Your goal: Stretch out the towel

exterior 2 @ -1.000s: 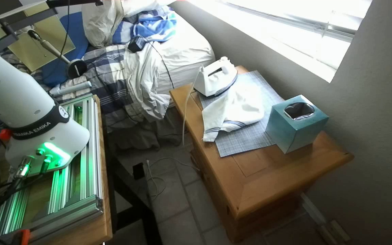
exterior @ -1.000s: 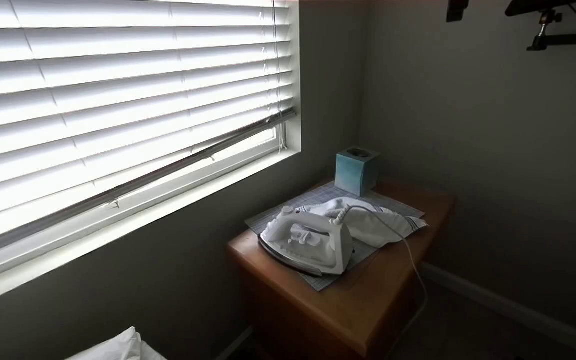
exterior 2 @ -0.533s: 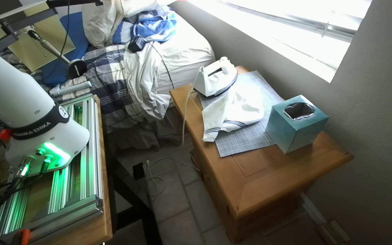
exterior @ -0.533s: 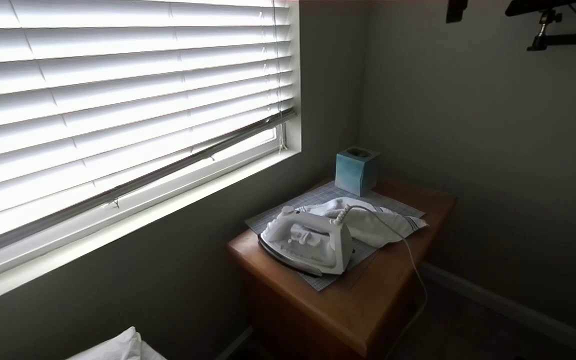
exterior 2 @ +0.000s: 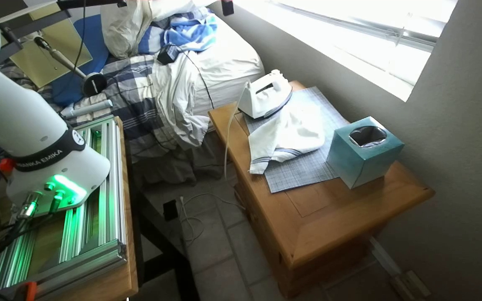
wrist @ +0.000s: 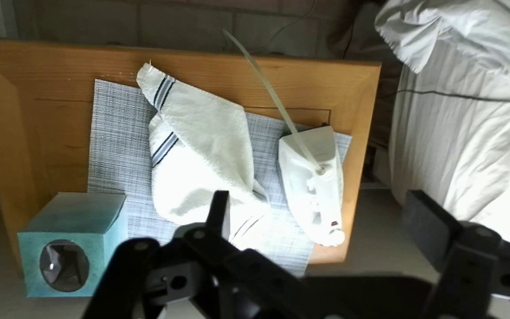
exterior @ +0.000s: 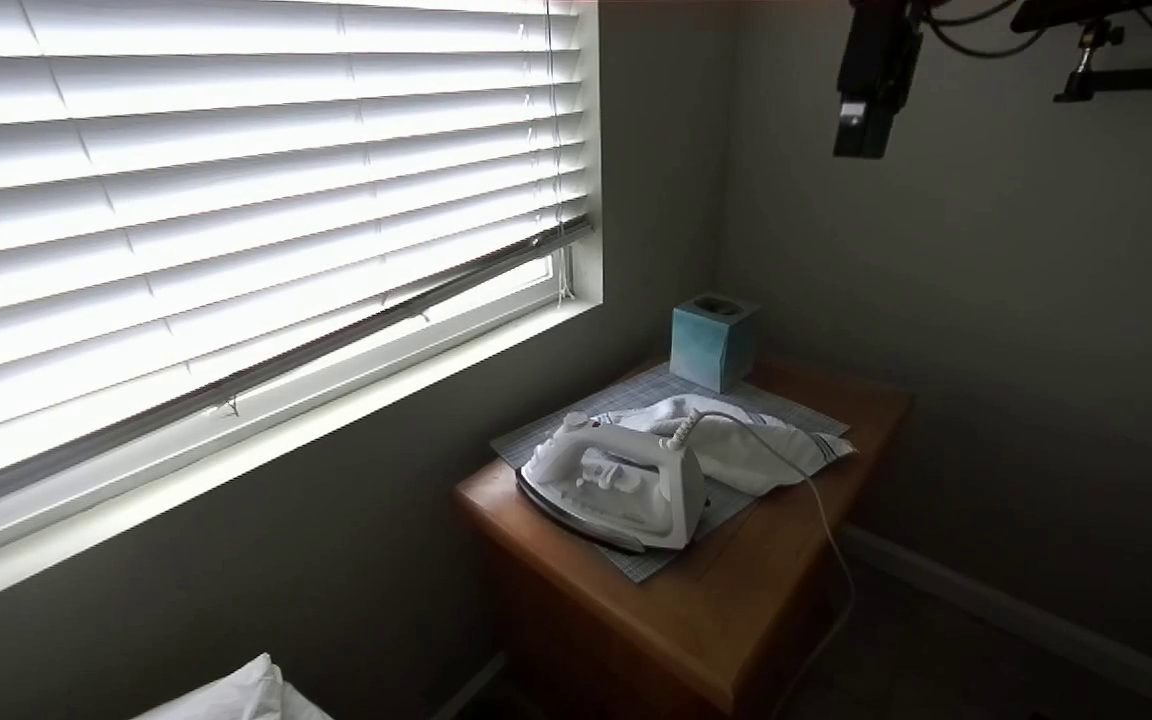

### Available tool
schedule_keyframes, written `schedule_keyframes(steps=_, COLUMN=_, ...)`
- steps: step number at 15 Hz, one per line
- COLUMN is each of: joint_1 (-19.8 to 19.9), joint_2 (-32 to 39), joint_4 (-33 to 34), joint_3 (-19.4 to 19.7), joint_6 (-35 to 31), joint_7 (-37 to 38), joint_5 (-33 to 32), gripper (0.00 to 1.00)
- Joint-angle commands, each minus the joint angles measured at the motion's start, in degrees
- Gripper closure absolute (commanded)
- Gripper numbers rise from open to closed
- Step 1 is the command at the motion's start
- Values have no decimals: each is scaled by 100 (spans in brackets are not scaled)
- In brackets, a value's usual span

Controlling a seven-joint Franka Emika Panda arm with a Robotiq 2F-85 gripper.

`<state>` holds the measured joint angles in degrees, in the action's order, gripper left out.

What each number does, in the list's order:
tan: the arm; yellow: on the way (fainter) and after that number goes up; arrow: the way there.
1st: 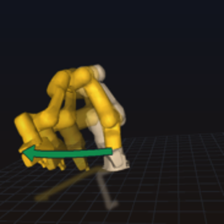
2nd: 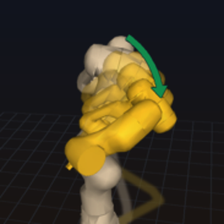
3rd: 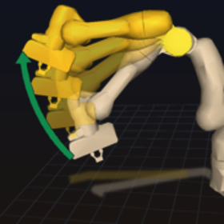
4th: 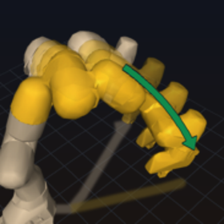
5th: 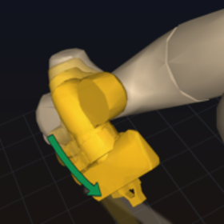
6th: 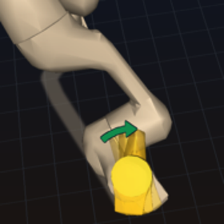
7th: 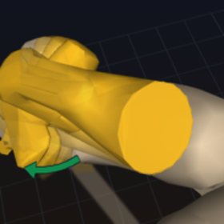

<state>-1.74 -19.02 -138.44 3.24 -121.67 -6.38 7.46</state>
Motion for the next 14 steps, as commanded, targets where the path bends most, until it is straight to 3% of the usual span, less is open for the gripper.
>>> schedule_keyframes(steps=1, joint_1=173, joint_2=70, joint_4=-976, joint_3=236, joint_6=-1568, joint_7=25, joint_5=531, gripper=0)
schedule_keyframes(steps=6, joint_1=134, joint_2=766, joint_4=-1737, joint_3=841, joint_6=-2980, joint_7=-435, joint_5=1767, gripper=0)
schedule_keyframes(steps=8, joint_1=116, joint_2=1160, joint_4=-1775, joint_3=1071, joint_6=-3237, joint_7=-799, joint_5=2361, gripper=0)
schedule_keyframes(steps=10, joint_1=-18, joint_2=1425, joint_4=-1622, joint_3=1406, joint_6=-3114, joint_7=-1665, joint_5=3215, gripper=0)
schedule_keyframes(steps=11, joint_1=145, joint_2=1101, joint_4=-1806, joint_3=1134, joint_6=-3062, joint_7=-997, joint_5=2533, gripper=0)
schedule_keyframes(steps=14, joint_1=120, joint_2=1347, joint_4=-1722, joint_3=1339, joint_6=-3064, joint_7=-1510, joint_5=2974, gripper=0)
